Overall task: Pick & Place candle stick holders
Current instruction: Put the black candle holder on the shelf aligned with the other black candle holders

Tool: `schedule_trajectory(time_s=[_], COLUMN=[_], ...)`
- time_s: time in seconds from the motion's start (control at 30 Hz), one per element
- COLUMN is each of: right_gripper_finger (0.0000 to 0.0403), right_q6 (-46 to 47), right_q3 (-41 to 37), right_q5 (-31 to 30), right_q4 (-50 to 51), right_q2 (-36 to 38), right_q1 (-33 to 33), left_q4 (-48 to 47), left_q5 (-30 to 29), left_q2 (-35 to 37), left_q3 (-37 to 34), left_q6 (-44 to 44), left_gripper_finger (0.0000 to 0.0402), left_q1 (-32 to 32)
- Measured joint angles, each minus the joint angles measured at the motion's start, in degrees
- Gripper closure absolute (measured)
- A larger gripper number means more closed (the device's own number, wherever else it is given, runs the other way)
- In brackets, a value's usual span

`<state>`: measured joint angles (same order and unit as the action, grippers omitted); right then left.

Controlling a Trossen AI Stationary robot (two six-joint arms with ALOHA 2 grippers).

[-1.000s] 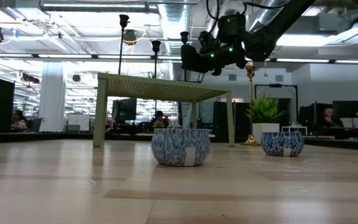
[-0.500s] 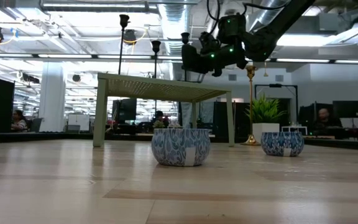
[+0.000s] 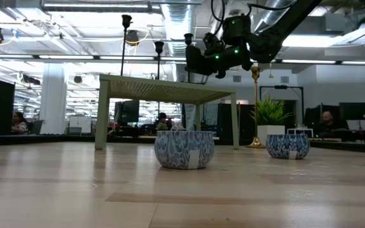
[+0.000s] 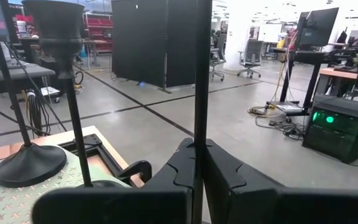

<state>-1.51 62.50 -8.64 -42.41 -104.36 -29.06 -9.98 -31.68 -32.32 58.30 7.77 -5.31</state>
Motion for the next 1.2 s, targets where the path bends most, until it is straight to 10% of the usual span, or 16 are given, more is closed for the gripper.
schedule_trajectory(time_s=[1.2], right_gripper_finger=[0.0399], right_q6=[4.62], right_q3=[0.00], right_q5=[5.84], right_q4=[-3.49], right_q2=[-0.02], right_q1=[-2.27], left_q4=[1.43], left_q5=[0.40], left_q2=[0.00], left_q3=[0.00], left_q6=[0.20], left_gripper_finger=[0.0392], left_q1=[-0.01])
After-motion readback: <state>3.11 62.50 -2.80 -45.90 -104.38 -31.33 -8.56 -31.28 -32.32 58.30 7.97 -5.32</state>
